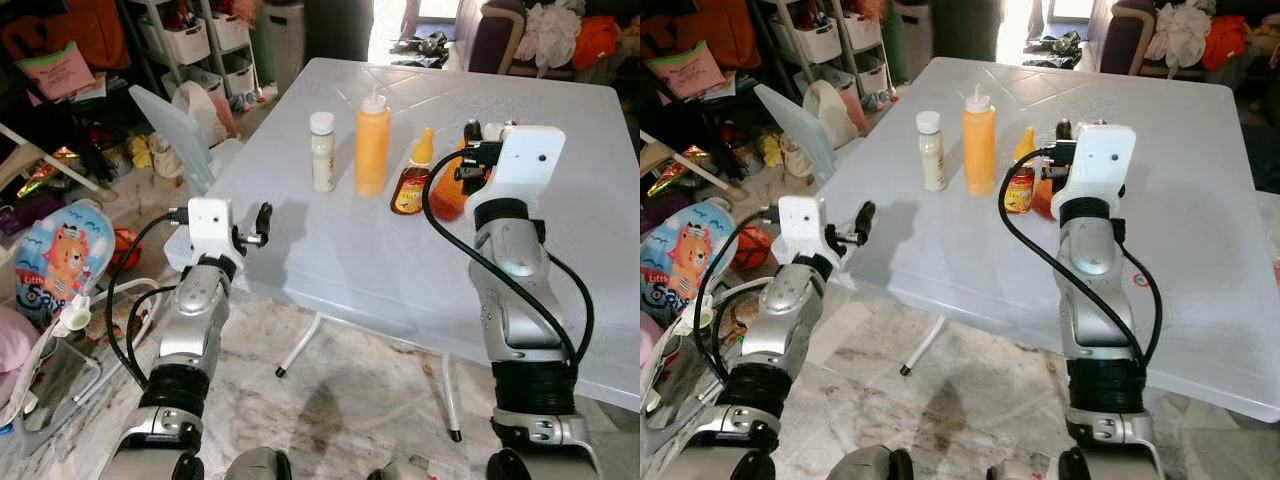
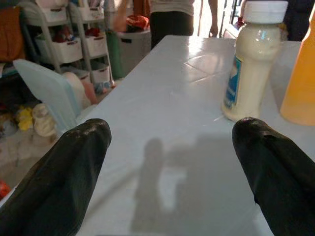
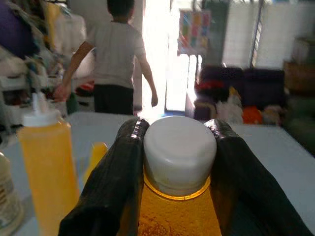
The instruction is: Restocking fridge
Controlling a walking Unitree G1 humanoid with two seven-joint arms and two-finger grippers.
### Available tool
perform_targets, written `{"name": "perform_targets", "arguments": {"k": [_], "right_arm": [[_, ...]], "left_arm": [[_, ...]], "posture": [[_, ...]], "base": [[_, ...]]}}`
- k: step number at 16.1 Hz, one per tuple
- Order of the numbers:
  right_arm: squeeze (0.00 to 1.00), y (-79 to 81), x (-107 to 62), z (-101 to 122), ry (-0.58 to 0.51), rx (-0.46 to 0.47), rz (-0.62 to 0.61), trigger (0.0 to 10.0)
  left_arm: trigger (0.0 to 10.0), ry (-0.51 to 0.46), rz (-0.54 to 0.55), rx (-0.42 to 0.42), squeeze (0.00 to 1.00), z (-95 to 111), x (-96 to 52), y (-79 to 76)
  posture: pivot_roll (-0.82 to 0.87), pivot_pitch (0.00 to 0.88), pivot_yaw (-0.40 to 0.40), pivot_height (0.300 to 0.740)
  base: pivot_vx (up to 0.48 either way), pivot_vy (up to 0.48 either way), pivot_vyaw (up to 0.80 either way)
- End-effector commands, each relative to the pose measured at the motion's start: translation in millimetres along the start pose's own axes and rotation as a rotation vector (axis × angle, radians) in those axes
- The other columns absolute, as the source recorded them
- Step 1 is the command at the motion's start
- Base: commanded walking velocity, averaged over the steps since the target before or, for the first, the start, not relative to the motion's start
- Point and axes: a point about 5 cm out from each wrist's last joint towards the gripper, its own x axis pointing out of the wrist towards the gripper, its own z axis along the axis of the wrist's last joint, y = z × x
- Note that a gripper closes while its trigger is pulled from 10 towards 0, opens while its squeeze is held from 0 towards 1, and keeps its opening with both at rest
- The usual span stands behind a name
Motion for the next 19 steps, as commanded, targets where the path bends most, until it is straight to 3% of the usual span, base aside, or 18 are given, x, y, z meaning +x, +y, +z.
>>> {"name": "perform_targets", "arguments": {"k": [1, 4, 5, 7, 10, 11, 12, 13, 15, 17, 19], "right_arm": [[0.0, 1.5, -2.1, 12.6, -0.035, 0.03, 0.011, 10.0], [0.0, 14.3, -13.6, 3.4, 0.015, 0.076, 0.112, 10.0], [0.0, 12.9, -15.9, -3.6, 0.056, 0.088, 0.08, 10.0], [0.0, 13.2, -15.5, -4.6, 0.073, 0.022, 0.069, 10.0], [0.0, 10.3, -15.4, -1.8, 0.076, 0.077, 0.07, 10.0], [0.0, 14.1, -16.1, 4.6, 0.082, 0.15, 0.093, 10.0], [0.0, 14.9, -16.8, 6.4, 0.078, 0.137, 0.105, 10.0], [0.0, 13.3, -19.0, 3.0, 0.07, 0.065, 0.102, 10.0], [0.0, 3.8, -27.1, -11.7, 0.147, 0.101, 0.043, 10.0], [0.0, 10.8, -29.9, 7.5, 0.087, 0.15, 0.1, 10.0], [0.0, 11.1, -32.8, 11.5, 0.122, 0.163, 0.093, 10.0]], "left_arm": [[10.0, 0.032, -0.014, -0.011, 0.0, -3.9, -1.1, 2.1], [10.0, 0.049, -0.052, -0.005, 0.0, -9.0, -6.7, 1.6], [10.0, 0.059, -0.061, -0.006, 0.0, -12.2, -9.4, 1.1], [10.0, 0.068, -0.084, -0.016, 0.0, -13.0, -11.1, -2.7], [10.0, 0.094, -0.139, 0.012, 0.0, -17.2, -13.0, -12.7], [10.0, 0.099, -0.14, 0.011, 0.0, -18.2, -14.3, -13.8], [10.0, 0.101, -0.137, 0.015, 0.0, -19.4, -15.0, -13.9], [10.0, 0.107, -0.136, 0.023, 0.0, -22.2, -16.4, -14.4], [10.0, 0.109, -0.135, 0.034, 0.0, -24.7, -20.6, -16.0], [10.0, 0.128, -0.131, 0.03, 0.0, -28.2, -24.0, -14.3], [10.0, 0.154, -0.163, 0.032, 0.0, -32.5, -24.9, -18.2]], "posture": [[-0.1, 0.0, 0.059, 0.74], [-0.09, 0.0, 0.044, 0.74], [-0.09, 0.0, 0.041, 0.74], [-0.09, 0.0, 0.043, 0.74], [-0.1, 0.0, 0.042, 0.74], [-0.11, 0.0, 0.042, 0.74], [-0.11, 0.0, 0.042, 0.74], [-0.11, 0.0, 0.039, 0.74], [-0.11, 0.0, 0.041, 0.74], [-0.12, 0.0, 0.05, 0.74], [-0.13, 0.0, 0.054, 0.74]], "base": [[0.0, 0.0, 0.0], [0.0, 0.0, 0.0], [0.0, 0.0, 0.0], [0.0, 0.0, 0.0], [0.0, 0.0, 0.0], [0.0, 0.0, 0.0], [0.0, 0.0, 0.0], [0.0, 0.0, 0.0], [0.0, 0.0, 0.0], [0.0, 0.0, 0.0], [0.0, 0.0, 0.0]]}}
